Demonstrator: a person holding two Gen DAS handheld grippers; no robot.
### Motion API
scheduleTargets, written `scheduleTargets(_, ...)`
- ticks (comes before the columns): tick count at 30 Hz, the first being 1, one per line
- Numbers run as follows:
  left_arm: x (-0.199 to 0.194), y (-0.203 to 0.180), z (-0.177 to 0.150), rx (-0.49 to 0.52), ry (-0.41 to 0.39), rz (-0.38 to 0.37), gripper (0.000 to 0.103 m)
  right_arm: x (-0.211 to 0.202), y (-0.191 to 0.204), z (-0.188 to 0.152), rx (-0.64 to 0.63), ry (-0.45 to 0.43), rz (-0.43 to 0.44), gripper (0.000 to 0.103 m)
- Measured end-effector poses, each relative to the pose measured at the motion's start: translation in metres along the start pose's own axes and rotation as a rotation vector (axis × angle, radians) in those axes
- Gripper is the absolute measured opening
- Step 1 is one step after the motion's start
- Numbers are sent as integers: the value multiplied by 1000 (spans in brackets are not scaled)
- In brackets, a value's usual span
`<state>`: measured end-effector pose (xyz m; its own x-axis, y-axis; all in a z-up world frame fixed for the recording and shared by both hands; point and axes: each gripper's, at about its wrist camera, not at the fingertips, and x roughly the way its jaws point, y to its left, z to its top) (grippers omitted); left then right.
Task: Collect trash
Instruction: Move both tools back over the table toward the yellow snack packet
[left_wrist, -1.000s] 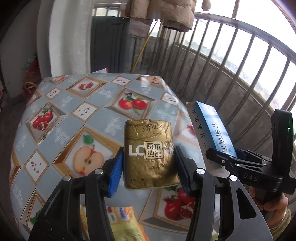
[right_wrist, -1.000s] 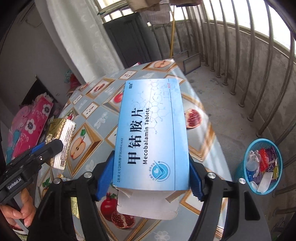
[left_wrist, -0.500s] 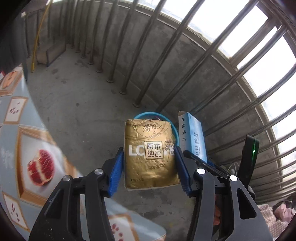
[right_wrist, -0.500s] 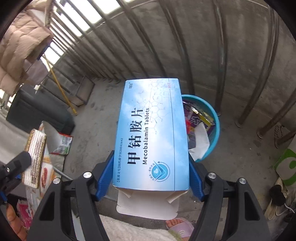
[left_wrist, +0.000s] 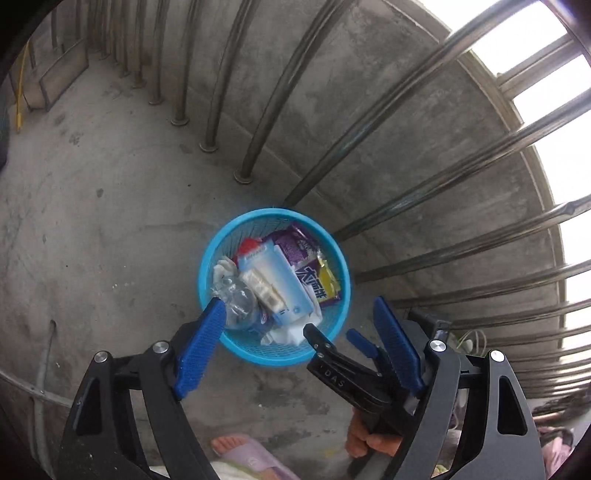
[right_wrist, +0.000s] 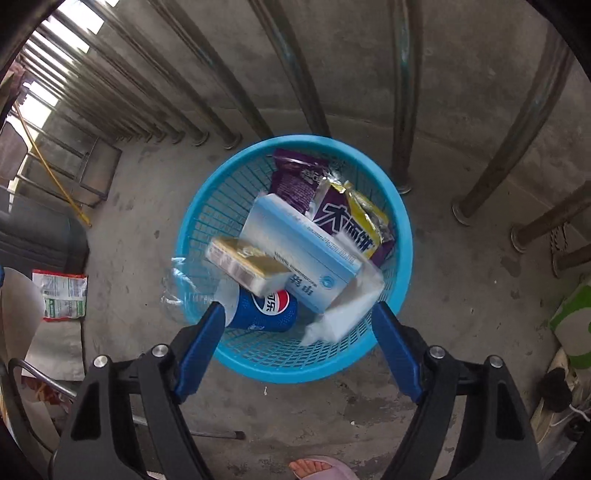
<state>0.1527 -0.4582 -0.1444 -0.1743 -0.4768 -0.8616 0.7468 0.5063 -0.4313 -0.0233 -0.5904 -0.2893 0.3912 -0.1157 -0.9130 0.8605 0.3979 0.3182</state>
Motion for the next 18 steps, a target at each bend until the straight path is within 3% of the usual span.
scheduleTargets(5,-66,15,-14,18,-80,14,76,-33,1,-11,-14,-67,15,79)
scheduleTargets(10,-182,47,-59,-13,-240,63,72,-109,44,-23,-133,-199,139,79)
scheduleTargets(14,-292,84,-138,-111,-428,195,72,-166,101,-54,-311,-249,337,79)
scheduleTargets(18,-367,124,-249,-285,-538,417,66,-198,171,-114,-543,-166,548,79)
